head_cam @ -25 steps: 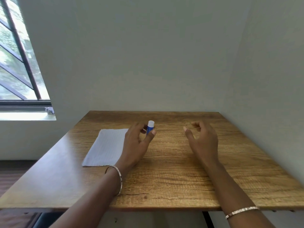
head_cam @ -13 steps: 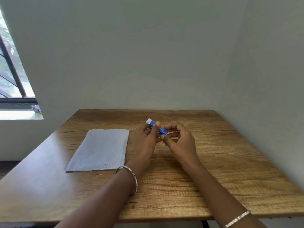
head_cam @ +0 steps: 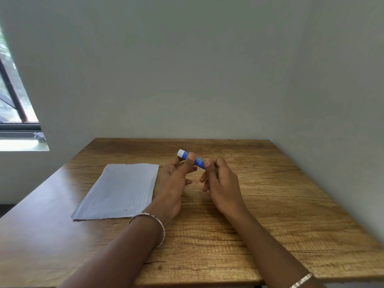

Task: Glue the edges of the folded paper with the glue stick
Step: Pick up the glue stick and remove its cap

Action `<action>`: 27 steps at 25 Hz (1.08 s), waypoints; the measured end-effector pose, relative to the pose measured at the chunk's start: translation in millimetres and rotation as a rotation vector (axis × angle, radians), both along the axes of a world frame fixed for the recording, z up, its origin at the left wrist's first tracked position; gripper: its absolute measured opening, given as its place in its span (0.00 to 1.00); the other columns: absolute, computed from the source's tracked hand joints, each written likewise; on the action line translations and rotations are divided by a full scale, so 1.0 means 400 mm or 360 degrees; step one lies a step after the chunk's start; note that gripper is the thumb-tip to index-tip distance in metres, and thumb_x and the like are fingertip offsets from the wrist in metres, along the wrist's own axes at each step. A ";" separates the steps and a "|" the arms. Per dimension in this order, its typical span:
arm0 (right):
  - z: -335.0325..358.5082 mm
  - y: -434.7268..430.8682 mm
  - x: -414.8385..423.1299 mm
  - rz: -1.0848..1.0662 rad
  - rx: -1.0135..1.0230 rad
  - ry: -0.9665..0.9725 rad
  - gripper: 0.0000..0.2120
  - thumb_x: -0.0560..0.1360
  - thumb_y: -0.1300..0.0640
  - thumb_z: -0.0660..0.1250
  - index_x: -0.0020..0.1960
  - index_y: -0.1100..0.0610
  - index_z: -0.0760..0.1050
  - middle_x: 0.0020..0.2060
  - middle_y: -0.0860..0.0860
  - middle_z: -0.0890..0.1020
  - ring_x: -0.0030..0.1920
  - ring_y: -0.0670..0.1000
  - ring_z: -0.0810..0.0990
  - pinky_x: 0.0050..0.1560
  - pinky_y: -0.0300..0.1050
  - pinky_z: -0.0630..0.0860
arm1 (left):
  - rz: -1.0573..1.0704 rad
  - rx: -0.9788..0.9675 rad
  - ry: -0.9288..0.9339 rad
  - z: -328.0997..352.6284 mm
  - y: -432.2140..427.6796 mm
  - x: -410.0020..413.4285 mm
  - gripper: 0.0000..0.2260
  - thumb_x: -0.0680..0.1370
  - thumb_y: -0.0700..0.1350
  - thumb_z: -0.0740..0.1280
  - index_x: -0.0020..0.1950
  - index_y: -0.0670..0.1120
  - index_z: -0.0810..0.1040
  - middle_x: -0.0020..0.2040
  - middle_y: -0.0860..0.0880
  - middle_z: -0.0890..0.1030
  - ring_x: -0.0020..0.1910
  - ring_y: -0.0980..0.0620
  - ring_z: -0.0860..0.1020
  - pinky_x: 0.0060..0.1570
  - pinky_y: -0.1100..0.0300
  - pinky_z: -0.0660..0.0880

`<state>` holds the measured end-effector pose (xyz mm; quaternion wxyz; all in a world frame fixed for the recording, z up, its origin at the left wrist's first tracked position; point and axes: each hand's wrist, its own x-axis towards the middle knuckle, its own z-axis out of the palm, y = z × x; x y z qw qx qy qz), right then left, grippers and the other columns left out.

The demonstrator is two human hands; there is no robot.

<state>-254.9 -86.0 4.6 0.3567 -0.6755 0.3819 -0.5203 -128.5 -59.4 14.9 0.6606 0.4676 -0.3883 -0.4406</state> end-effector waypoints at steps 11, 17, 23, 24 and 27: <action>0.015 0.006 -0.009 0.0105 0.0129 -0.0012 0.21 0.85 0.45 0.54 0.39 0.55 0.72 0.27 0.52 0.76 0.24 0.49 0.73 0.27 0.43 0.72 | -0.0185 -0.0099 -0.0015 0.009 -0.003 0.005 0.17 0.71 0.58 0.72 0.54 0.49 0.83 0.51 0.49 0.86 0.57 0.53 0.81 0.54 0.51 0.71; -0.003 0.012 -0.011 -0.0027 -0.0293 0.0403 0.17 0.82 0.38 0.56 0.54 0.52 0.70 0.32 0.52 0.78 0.30 0.51 0.78 0.31 0.50 0.75 | -0.0156 -0.0139 -0.0035 0.013 -0.002 -0.002 0.18 0.73 0.58 0.71 0.55 0.46 0.82 0.49 0.48 0.87 0.51 0.55 0.82 0.52 0.50 0.71; 0.008 0.006 -0.005 -0.0017 -0.0134 0.0181 0.24 0.84 0.40 0.50 0.42 0.54 0.72 0.24 0.52 0.76 0.22 0.48 0.72 0.26 0.44 0.71 | -0.0228 -0.0173 -0.0004 0.019 0.004 0.000 0.18 0.71 0.57 0.71 0.55 0.46 0.82 0.49 0.49 0.87 0.52 0.55 0.81 0.49 0.52 0.70; 0.017 0.010 -0.004 0.0087 0.0123 0.0011 0.26 0.84 0.40 0.50 0.38 0.55 0.70 0.23 0.54 0.75 0.20 0.49 0.71 0.24 0.43 0.70 | -0.0249 -0.0180 -0.0015 0.021 0.005 -0.001 0.18 0.71 0.56 0.71 0.55 0.46 0.82 0.49 0.49 0.87 0.51 0.55 0.81 0.48 0.53 0.69; 0.024 0.017 -0.012 0.0159 0.0263 -0.0095 0.27 0.82 0.37 0.52 0.40 0.58 0.74 0.24 0.55 0.77 0.21 0.52 0.73 0.24 0.43 0.72 | -0.0268 -0.0193 -0.0048 0.025 0.004 -0.002 0.15 0.74 0.55 0.70 0.55 0.47 0.82 0.49 0.48 0.87 0.51 0.55 0.80 0.47 0.54 0.69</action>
